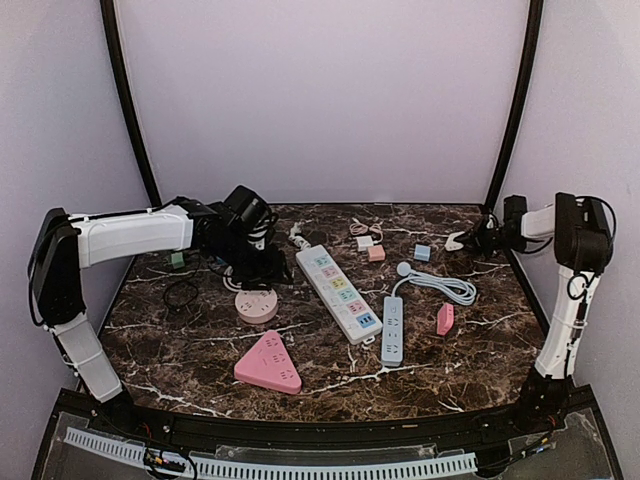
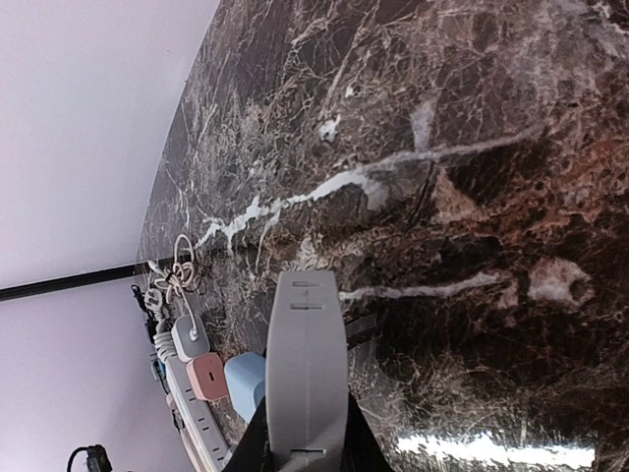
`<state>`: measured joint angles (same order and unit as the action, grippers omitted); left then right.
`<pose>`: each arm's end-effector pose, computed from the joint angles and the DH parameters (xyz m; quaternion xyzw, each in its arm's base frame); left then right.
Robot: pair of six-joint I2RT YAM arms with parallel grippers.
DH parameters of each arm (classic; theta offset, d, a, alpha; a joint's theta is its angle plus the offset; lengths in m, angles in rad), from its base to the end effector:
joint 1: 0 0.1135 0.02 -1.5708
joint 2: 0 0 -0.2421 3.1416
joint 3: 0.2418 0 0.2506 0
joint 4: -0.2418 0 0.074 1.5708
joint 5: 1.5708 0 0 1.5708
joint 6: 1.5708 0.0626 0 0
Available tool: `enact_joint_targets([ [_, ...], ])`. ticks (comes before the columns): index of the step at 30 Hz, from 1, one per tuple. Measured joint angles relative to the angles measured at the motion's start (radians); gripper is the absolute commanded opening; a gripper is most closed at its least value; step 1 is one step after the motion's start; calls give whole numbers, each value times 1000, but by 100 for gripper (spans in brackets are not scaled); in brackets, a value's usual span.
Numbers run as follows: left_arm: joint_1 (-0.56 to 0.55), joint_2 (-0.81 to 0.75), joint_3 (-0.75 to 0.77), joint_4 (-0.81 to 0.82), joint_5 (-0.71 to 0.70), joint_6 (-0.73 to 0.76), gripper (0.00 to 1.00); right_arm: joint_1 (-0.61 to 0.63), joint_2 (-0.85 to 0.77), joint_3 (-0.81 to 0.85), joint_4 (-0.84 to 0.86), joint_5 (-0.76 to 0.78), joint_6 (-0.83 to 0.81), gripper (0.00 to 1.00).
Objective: Pull the plug off the socket
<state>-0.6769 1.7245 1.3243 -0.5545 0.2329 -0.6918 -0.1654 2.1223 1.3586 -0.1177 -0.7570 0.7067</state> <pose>0.2891 -0.2508 0.2031 0.0282 0.9467 -0.2762 0.1633 0.4412 -0.0301 0.1026 0.2562 0.8455 0.4191 0.2096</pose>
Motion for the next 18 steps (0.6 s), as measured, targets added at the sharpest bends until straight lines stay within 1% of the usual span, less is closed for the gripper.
enact_joint_targets([
  [7,0,6,11,4,8,0,54,-33,-11,-35,17,-21,-16,9],
  [12,0,9,14,4,10,0,54,-60,-24,-56,-1,-9,-31,22],
  [18,0,10,16,5,12,0,55,-71,-37,-74,-26,20,-66,45],
])
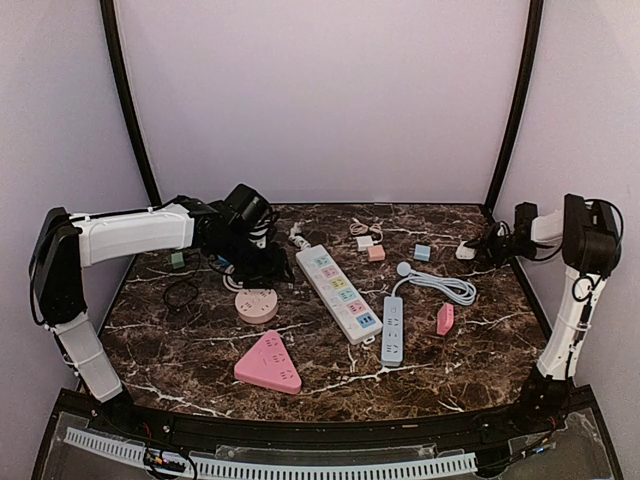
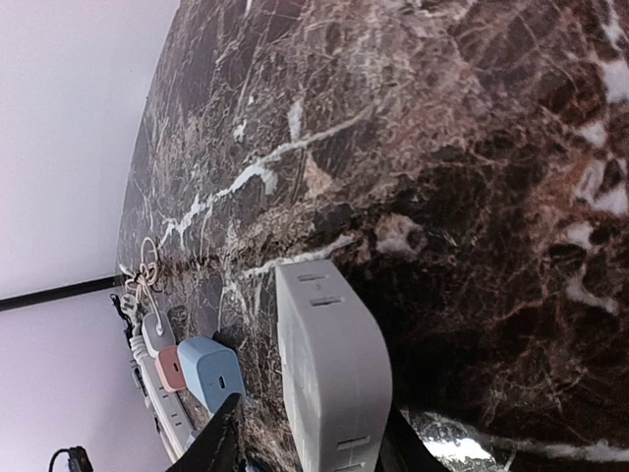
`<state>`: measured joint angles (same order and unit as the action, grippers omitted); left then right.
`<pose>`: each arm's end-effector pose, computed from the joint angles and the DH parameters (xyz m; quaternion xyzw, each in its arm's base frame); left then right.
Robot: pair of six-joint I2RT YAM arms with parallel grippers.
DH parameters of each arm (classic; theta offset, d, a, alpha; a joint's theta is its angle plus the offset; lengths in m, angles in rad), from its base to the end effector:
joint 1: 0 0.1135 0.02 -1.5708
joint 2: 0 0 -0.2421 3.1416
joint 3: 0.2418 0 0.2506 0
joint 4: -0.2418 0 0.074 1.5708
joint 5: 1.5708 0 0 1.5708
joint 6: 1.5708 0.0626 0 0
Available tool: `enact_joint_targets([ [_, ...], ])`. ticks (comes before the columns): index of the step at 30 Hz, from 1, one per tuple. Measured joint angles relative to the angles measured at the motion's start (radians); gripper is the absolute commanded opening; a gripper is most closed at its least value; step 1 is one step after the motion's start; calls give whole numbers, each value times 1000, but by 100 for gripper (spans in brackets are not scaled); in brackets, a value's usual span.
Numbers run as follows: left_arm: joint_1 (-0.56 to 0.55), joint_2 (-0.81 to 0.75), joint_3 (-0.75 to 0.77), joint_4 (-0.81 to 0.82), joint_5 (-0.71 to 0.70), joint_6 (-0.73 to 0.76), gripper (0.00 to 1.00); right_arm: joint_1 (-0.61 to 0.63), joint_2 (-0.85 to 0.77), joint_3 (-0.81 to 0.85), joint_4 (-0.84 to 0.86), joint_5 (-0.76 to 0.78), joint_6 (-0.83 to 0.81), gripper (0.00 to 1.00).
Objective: Pull the plug off the socket
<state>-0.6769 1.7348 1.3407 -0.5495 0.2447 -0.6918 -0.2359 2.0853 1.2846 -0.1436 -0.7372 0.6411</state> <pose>0.2916 -0.2538 0.2052 0.0306 0.9444 -0.2835 0.1638 0.4203 -0.0578 0.0939 0.2763 0.8506 0.3936 0.2126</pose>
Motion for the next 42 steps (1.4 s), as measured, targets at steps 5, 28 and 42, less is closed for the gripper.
enact_joint_targets([
  [5,0,2,1,0,1,0,55,1,-31,-27,-21,27,-27,64],
  [28,33,-120,-3,64,-158,47,96,235,-472,-167,-116,438,-195,99],
  [42,193,-423,-200,194,-371,134,99,335,-824,-439,157,710,-353,99],
])
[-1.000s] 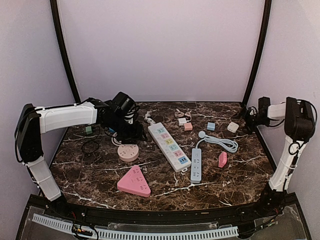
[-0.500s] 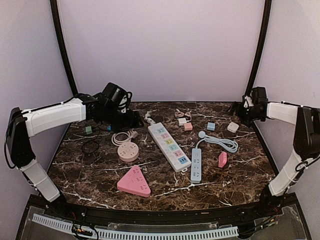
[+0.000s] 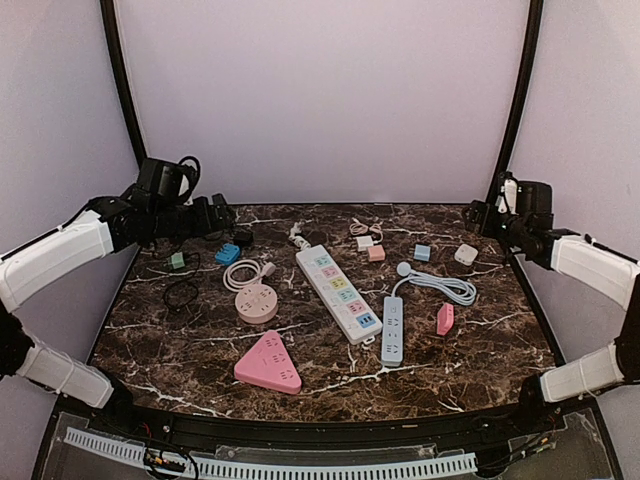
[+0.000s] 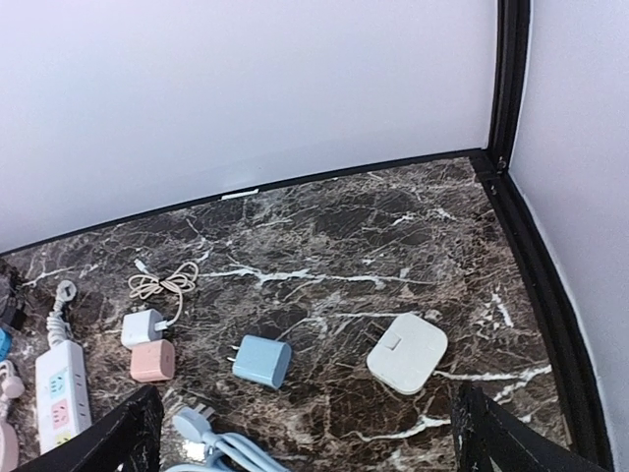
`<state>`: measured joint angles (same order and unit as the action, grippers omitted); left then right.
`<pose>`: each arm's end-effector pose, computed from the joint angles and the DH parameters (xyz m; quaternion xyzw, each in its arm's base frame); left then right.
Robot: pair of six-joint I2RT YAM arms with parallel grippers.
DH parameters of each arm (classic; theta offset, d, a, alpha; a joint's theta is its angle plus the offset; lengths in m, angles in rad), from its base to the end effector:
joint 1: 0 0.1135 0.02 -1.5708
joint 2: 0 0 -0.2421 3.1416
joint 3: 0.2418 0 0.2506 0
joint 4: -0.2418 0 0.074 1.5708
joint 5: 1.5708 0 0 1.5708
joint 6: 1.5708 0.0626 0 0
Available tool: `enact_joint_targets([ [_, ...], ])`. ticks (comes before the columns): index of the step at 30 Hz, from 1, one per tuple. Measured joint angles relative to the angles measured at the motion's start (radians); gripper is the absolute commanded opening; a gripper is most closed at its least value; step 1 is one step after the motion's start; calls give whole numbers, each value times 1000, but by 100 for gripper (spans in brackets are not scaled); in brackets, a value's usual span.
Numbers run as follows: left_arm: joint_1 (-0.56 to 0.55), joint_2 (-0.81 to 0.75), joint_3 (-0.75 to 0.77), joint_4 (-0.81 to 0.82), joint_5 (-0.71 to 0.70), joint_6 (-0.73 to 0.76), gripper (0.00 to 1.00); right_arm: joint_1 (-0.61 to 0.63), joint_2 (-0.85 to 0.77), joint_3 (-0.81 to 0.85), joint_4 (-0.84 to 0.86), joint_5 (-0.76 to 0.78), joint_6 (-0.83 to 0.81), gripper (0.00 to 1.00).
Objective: Pull the plug off the socket
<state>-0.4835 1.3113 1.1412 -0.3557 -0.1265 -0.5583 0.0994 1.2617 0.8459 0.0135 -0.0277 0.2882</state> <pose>0.2919 -0.1444 0.2971 -0.0639 0.8631 -0.2004 0.4593 0.3171 0.0334 0.2473 0.0710 0.8311 0.1176 0.5390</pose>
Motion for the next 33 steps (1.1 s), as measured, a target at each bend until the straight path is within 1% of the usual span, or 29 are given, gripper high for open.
enact_joint_targets([
  [6,75,-97,-72,47,-29,4,99,-33,-6,-94,136,36,-71,99],
  [10,111,-153,-175,94,-30,2,99,-90,6,-187,313,68,-101,99],
  [14,156,-187,-256,133,-32,26,99,-93,79,-254,478,94,-143,99],
  [17,183,-241,-359,233,-40,63,99,-103,134,-319,602,101,-166,99],
  [21,200,-357,-568,455,-70,113,99,-123,153,-402,739,85,-203,99],
  [23,206,-388,-650,549,-104,131,99,-122,179,-444,864,76,-218,98],
  [25,222,-391,-700,618,-140,157,99,-104,247,-492,1026,76,-245,99],
  [29,266,-372,-761,752,-216,234,99,-52,291,-511,1077,67,-287,99],
  [33,319,-305,-777,889,-276,310,99,-54,291,-498,1120,66,-303,99],
])
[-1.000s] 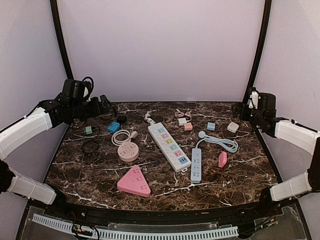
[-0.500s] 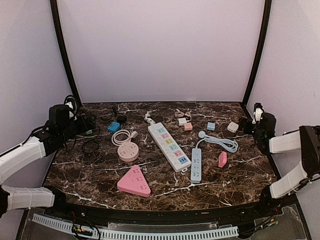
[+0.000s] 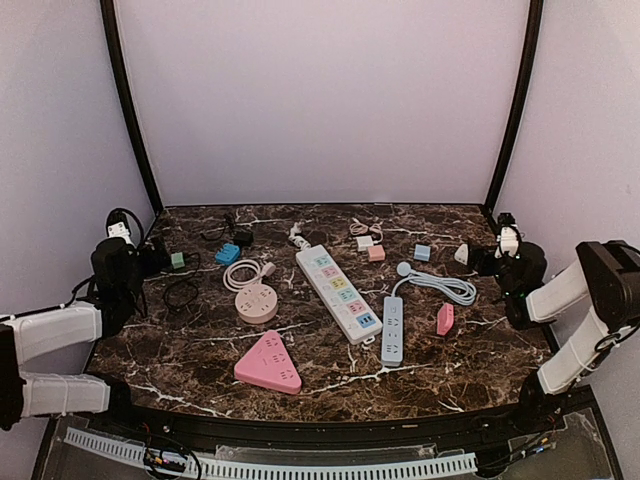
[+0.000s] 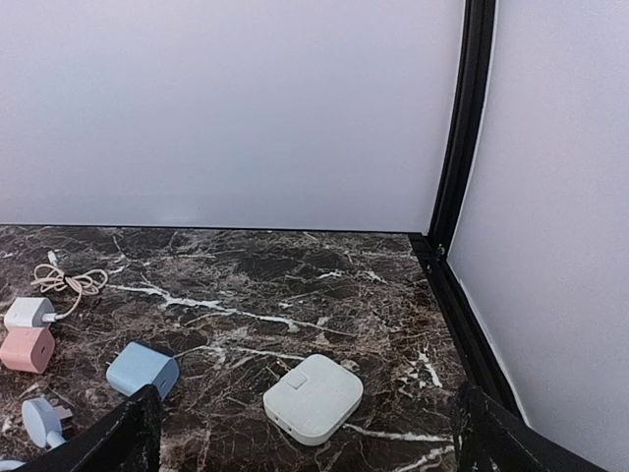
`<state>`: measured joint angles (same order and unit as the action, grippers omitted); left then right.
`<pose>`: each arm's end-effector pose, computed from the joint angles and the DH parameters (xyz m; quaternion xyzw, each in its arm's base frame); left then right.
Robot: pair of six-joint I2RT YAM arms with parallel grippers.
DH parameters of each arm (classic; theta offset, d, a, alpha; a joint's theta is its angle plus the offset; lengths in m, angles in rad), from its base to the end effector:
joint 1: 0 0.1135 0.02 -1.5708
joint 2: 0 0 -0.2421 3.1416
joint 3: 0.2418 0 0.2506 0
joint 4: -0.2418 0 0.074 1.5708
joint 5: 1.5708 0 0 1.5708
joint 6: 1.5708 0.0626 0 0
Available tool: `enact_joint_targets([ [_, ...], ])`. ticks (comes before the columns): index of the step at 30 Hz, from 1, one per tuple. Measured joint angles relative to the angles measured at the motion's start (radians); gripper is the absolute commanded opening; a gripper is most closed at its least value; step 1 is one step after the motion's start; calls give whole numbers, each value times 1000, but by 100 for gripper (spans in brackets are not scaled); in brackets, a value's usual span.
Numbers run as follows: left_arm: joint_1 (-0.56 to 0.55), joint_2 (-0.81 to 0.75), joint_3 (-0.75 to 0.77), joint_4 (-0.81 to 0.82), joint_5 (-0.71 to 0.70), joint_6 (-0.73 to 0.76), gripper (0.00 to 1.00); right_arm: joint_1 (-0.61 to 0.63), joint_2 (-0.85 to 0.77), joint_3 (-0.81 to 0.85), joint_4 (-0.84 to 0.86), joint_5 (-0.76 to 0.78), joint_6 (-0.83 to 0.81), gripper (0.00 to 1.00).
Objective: Pull the plug off the socket
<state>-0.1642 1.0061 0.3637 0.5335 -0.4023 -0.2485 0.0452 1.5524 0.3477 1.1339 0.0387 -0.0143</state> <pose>0.2526 -0.0170 0.2060 -0.1640 0.7233 0.0116 0.6707 0.2947 0.0109 0.1402 -0.0086 0.7316 -0.0036 0.6816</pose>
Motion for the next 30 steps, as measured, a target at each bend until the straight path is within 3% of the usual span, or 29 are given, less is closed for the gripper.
enact_joint_targets([
  [7,89,298,-41,312,5,67,99,-9,0,7,14,-9,-4,99],
  [15,102,562,-41,634,140,183,99,-26,0,23,6,-23,-3,99],
  [30,123,583,15,628,279,241,99,-29,0,28,-13,-50,-3,99],
])
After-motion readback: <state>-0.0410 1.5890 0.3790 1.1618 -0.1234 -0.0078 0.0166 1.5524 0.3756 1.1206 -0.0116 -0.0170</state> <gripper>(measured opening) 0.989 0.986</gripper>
